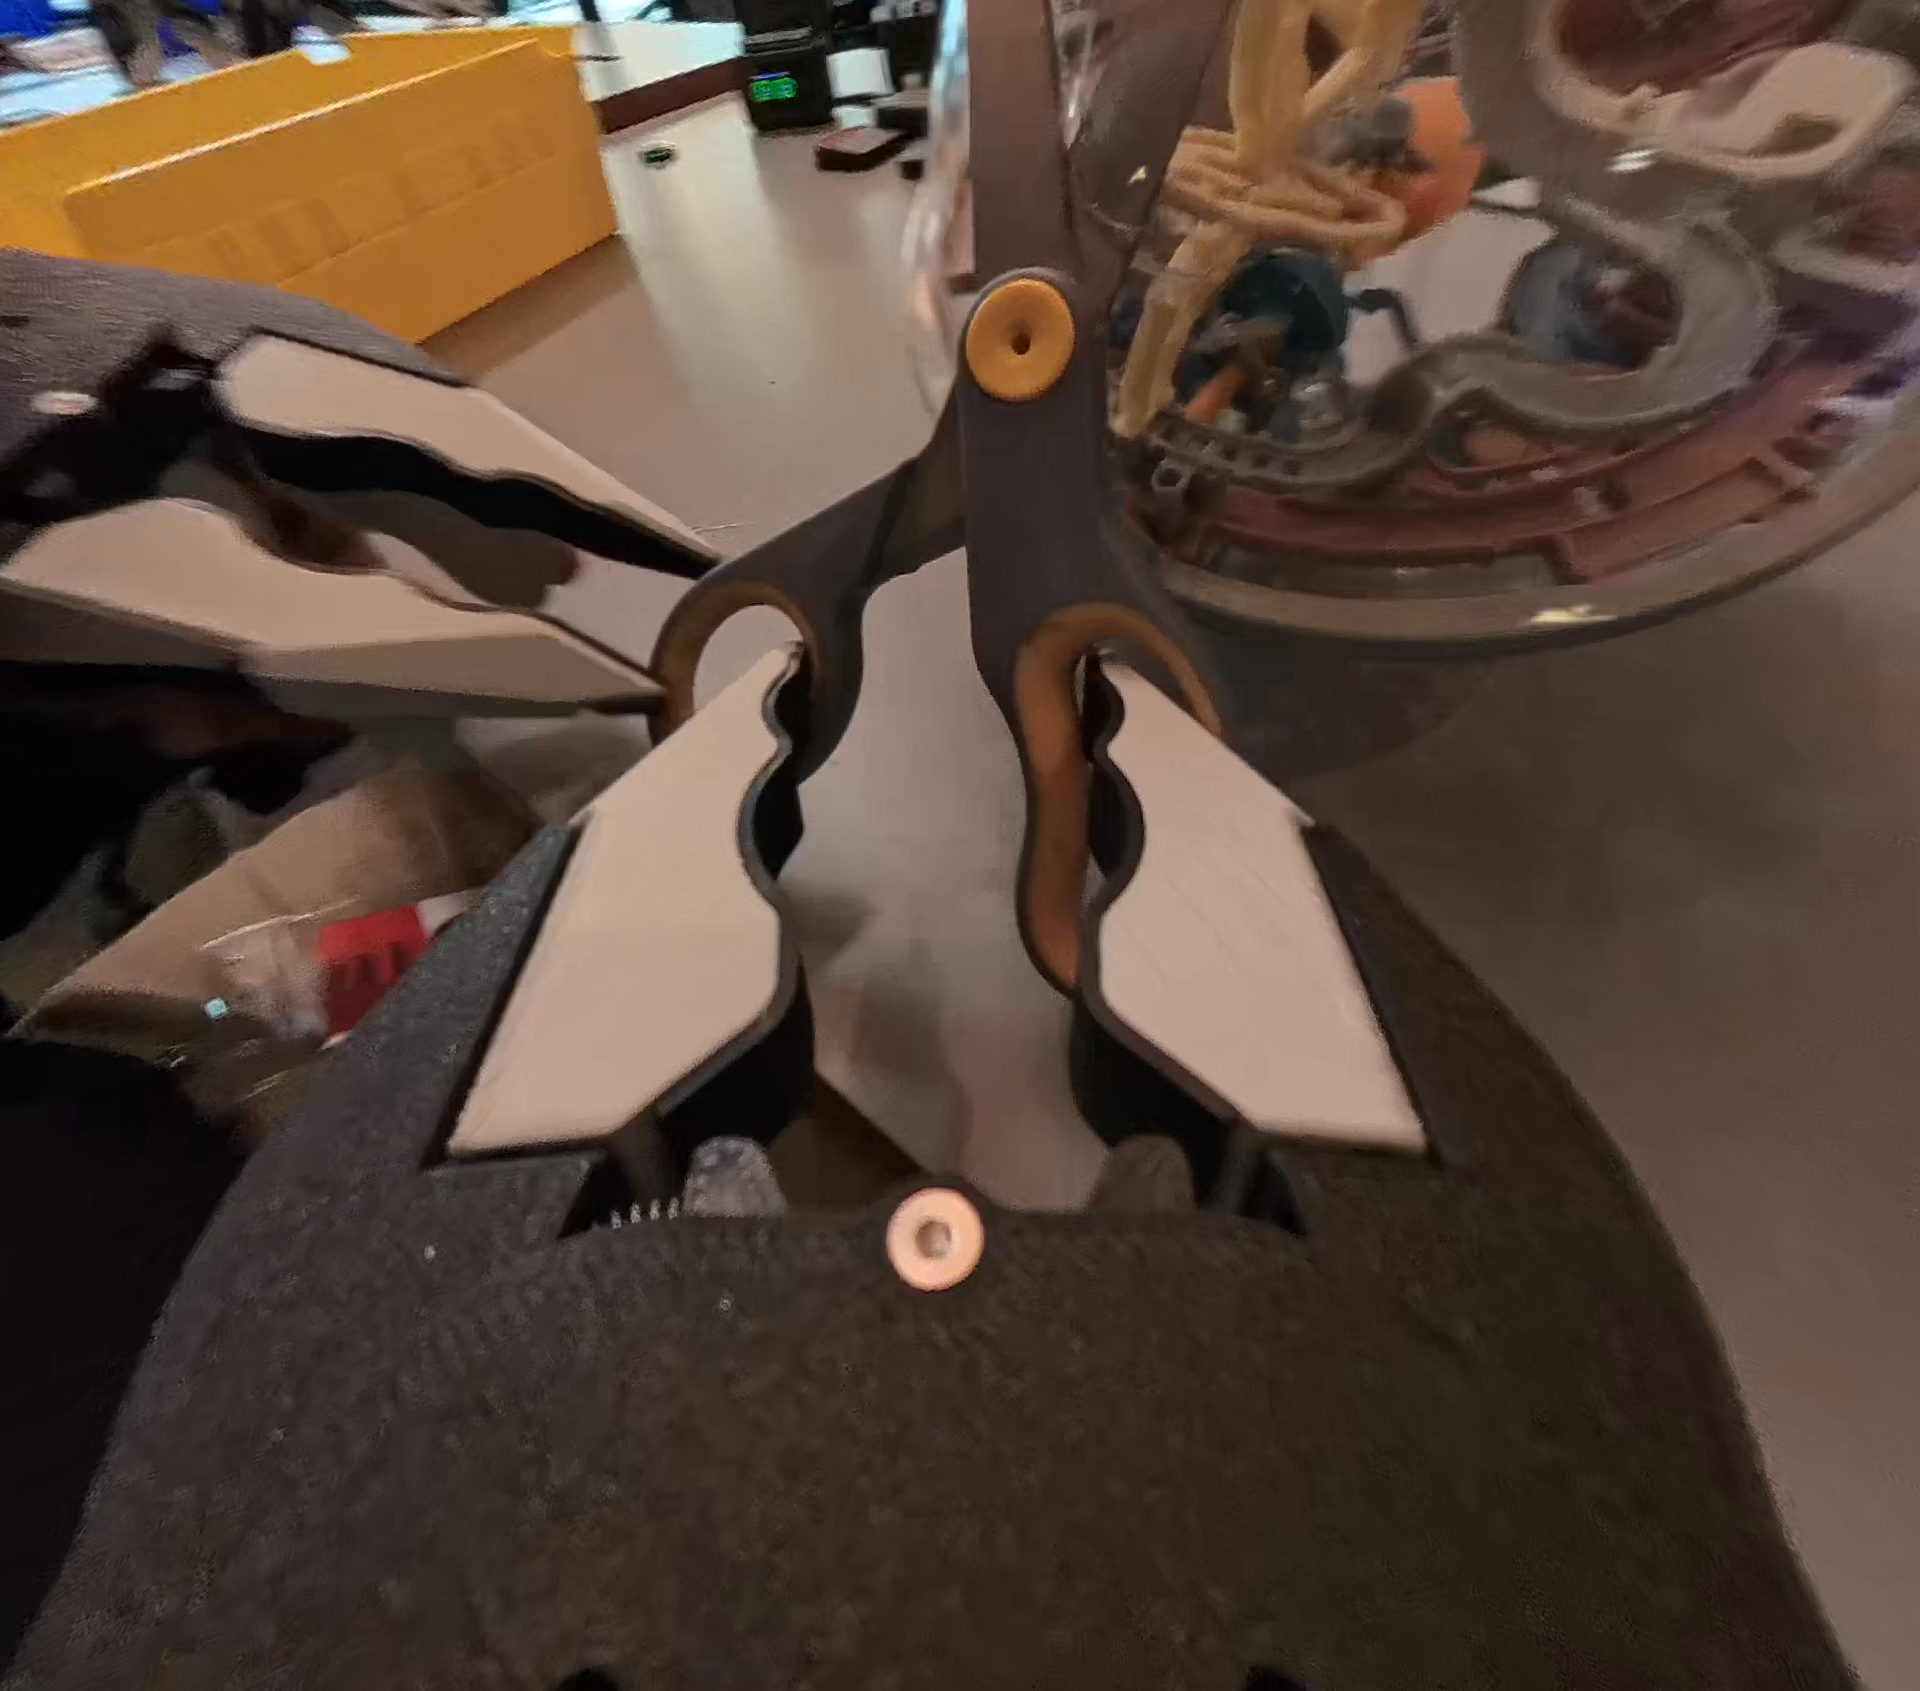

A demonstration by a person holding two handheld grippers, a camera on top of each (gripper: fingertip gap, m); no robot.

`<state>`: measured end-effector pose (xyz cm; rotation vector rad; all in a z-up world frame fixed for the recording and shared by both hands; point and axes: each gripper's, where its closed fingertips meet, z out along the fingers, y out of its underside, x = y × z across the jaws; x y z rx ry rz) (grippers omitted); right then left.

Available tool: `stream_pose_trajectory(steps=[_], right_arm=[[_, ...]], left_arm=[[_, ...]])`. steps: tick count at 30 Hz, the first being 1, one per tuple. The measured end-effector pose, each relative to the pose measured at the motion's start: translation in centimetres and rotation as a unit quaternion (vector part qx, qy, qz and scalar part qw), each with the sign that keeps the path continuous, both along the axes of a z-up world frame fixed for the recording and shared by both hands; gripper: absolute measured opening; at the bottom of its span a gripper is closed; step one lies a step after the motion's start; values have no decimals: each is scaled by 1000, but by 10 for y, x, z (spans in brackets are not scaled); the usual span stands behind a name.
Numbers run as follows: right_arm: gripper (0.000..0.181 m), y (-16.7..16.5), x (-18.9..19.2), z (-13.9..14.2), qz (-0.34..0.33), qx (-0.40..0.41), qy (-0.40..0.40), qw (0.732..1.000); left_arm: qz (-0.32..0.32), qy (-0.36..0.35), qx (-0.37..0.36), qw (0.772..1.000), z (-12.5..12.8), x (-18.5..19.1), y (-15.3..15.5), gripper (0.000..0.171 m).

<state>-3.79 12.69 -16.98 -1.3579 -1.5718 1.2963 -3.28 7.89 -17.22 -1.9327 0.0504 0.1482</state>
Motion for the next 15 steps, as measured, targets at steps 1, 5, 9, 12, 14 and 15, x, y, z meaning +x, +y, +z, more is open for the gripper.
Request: stream_pose_trajectory(steps=[1, 5, 9, 12, 14, 15], right_arm=[[51, 9, 1, 2, -15, -6, 1, 1000], [51, 23, 6, 12, -3, -101, 19, 995], [50, 32, 10, 5, -3, -38, 11, 999], [51, 36, 14, 3, 4, -4, 7, 1000], [50, 37, 18, 1, 10, 5, 9, 1000], [50, 38, 19, 1, 12, 10, 9, 1000]], left_arm=[[2, -2, 13, 1000, 6, -3, -6, 28], [63, -67, 83, 992, 30, -45, -28, 25], [130, -89, 141, 977, 65, -98, -24, 25], [126, -80, 176, 973, 101, -120, 2, 26], [116, -55, 194, 973, 127, -131, 27, 26], [108, -43, 196, 974, 138, -135, 41, 26]])
